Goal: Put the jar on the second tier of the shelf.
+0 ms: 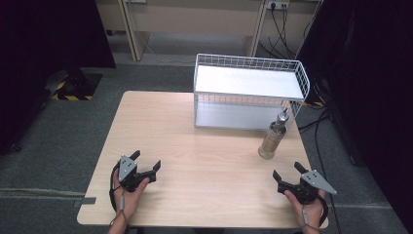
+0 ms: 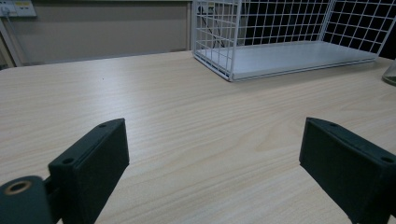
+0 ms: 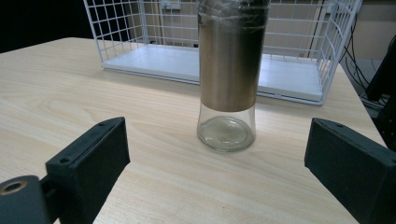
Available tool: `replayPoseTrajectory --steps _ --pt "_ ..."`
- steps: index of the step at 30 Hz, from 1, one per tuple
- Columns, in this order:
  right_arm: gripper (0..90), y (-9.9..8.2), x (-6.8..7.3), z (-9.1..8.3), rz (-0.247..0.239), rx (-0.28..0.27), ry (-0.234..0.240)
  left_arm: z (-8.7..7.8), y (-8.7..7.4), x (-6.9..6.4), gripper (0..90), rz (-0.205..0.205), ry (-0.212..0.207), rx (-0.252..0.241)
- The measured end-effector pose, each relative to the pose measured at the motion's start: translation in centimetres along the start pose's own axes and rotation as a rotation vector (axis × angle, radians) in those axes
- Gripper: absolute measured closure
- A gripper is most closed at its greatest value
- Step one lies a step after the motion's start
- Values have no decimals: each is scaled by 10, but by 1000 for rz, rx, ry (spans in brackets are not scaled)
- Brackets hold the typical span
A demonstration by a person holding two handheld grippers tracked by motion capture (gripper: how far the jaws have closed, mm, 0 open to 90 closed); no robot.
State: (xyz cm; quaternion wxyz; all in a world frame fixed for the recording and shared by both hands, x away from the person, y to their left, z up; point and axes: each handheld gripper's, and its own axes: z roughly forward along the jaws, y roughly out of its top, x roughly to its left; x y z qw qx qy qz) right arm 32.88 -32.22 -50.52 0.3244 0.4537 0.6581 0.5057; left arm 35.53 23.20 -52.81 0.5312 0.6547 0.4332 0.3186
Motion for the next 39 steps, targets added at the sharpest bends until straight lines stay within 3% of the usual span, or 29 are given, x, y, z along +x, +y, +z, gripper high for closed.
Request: replayPoseTrajectory --steps 10,21,29,39 --pt "63 7 7 5 -11 -1 5 0 0 0 78 -1 -1 0" --pt "46 35 9 20 -4 -57 -8 0 0 1 78 -7 -4 -3" --pt "58 51 11 39 -26 -62 -16 -1 0 1 78 -9 -3 -5" --pt "114 57 1 65 3 -50 -60 -1 0 1 78 -11 -6 -5"
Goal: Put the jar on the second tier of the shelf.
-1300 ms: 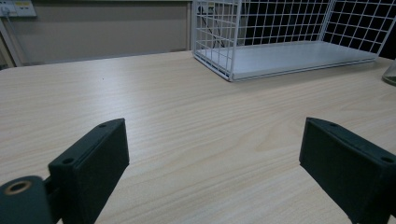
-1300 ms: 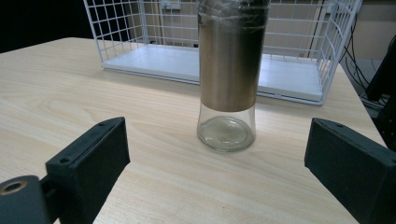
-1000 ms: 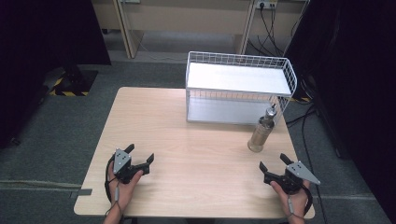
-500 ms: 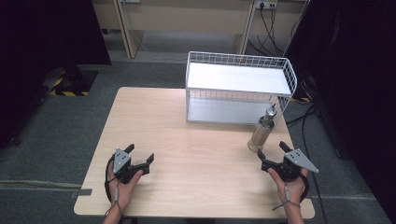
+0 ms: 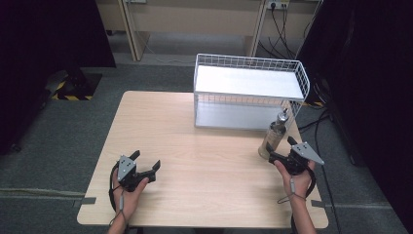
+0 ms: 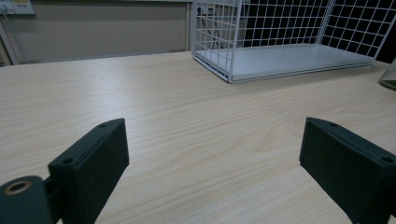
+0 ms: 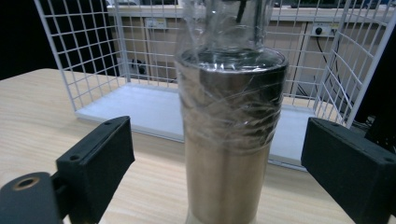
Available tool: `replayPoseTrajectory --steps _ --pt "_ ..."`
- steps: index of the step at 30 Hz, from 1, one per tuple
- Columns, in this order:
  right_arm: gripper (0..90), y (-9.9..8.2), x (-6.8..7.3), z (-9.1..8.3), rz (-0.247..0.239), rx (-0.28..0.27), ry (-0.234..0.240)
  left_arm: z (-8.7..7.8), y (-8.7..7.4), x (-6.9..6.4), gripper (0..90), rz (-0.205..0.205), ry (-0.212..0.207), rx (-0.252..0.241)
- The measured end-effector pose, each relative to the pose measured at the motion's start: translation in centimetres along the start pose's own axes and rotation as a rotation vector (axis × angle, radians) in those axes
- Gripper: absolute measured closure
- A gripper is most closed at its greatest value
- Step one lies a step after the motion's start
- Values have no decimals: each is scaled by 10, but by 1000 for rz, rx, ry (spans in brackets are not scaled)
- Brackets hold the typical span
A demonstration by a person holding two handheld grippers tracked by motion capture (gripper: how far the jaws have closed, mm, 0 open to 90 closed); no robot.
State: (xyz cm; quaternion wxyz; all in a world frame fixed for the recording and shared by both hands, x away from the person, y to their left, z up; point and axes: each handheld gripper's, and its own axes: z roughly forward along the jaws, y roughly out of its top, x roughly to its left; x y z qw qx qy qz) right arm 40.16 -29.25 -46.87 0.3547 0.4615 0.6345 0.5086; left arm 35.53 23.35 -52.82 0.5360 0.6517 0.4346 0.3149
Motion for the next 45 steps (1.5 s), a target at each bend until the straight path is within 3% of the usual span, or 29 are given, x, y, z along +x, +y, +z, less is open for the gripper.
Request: replayPoseTrajectory --steps 19,35,45 --pt "312 3 -2 31 5 10 -36 0 0 0 78 2 -2 1" --pt "340 2 0 28 -1 -7 -45 0 0 0 77 -1 -8 3" --pt "340 16 2 18 -11 -45 -52 0 0 0 77 2 -9 5"
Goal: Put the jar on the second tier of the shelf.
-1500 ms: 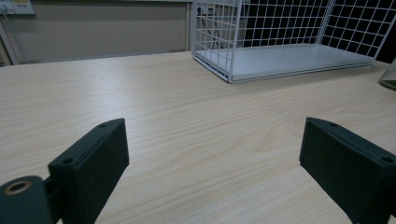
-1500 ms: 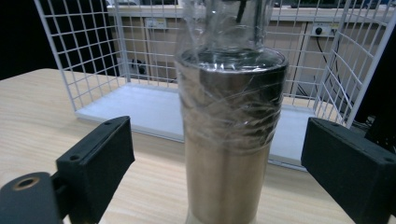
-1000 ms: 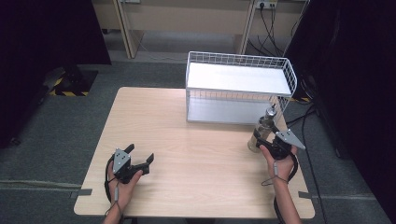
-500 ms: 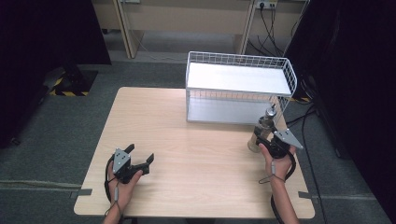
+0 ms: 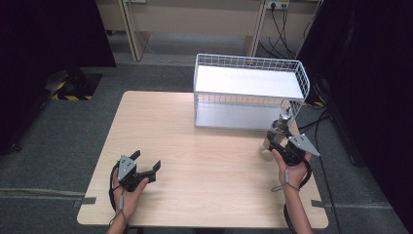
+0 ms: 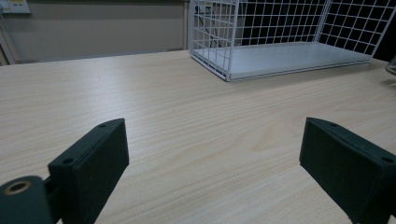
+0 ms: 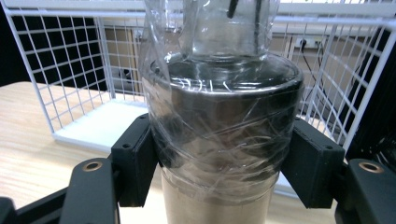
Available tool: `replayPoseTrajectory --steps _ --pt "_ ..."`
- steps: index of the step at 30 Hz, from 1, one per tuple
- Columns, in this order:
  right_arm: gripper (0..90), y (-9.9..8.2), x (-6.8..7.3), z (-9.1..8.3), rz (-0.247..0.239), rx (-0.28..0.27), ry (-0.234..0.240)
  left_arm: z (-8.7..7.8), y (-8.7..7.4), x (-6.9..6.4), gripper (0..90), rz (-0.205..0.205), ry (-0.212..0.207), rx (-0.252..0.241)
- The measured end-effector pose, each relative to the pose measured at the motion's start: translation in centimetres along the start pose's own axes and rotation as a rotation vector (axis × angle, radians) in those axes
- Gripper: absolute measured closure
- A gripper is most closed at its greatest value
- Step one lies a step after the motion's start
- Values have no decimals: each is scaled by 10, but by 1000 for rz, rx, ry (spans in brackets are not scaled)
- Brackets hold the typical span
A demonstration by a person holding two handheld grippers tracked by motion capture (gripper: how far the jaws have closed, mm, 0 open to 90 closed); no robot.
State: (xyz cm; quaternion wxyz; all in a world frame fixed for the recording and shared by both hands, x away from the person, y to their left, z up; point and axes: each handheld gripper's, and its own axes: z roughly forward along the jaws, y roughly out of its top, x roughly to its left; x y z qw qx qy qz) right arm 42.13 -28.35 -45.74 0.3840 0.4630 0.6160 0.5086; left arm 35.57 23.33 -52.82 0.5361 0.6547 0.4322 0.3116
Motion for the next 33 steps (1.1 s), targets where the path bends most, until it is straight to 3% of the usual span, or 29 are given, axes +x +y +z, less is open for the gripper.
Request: replayPoseTrajectory --steps 11,33 --pt "340 17 2 -7 -3 -38 1 0 0 0 78 -1 2 -1" --pt "340 45 -1 -13 -11 -63 -1 0 0 0 77 3 4 4"
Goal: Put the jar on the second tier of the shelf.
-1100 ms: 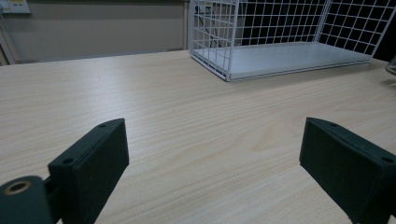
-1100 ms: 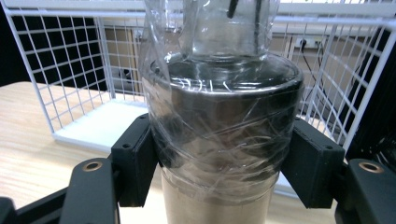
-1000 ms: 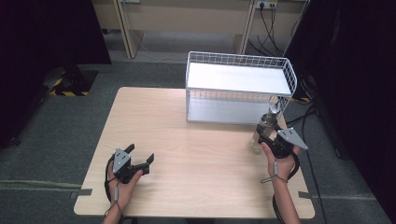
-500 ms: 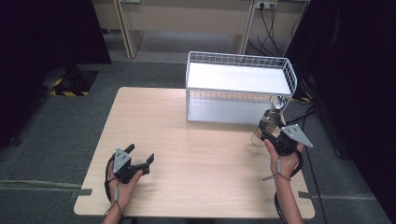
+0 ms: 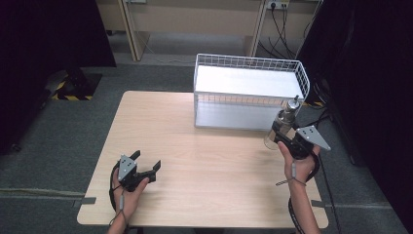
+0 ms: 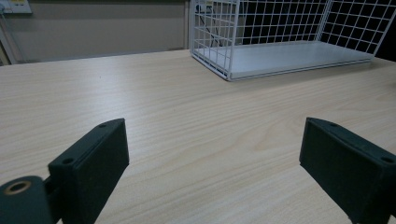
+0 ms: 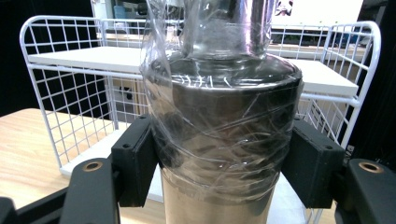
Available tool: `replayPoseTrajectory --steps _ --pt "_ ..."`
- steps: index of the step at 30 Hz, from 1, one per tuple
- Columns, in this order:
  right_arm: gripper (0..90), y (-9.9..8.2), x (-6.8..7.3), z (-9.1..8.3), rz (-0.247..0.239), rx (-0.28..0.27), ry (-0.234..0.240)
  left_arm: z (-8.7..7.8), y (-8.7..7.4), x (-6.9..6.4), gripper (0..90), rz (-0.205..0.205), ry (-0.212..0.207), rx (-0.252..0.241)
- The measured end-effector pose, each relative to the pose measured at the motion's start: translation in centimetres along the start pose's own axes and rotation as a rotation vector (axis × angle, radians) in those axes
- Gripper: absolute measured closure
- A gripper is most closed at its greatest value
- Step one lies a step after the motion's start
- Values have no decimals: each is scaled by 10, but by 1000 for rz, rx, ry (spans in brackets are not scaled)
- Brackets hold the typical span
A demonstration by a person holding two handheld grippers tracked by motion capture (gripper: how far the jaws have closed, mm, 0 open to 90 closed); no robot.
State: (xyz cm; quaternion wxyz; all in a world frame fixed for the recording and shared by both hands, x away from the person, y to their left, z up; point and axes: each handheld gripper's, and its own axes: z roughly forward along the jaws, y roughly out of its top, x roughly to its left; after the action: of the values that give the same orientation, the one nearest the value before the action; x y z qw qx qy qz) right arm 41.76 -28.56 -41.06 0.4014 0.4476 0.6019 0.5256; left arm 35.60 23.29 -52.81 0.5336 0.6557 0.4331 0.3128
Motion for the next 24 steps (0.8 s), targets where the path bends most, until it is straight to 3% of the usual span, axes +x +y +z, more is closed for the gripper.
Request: replayPoseTrajectory --steps 24 --pt "340 31 0 2 1 -25 15 0 0 0 78 1 -1 1"
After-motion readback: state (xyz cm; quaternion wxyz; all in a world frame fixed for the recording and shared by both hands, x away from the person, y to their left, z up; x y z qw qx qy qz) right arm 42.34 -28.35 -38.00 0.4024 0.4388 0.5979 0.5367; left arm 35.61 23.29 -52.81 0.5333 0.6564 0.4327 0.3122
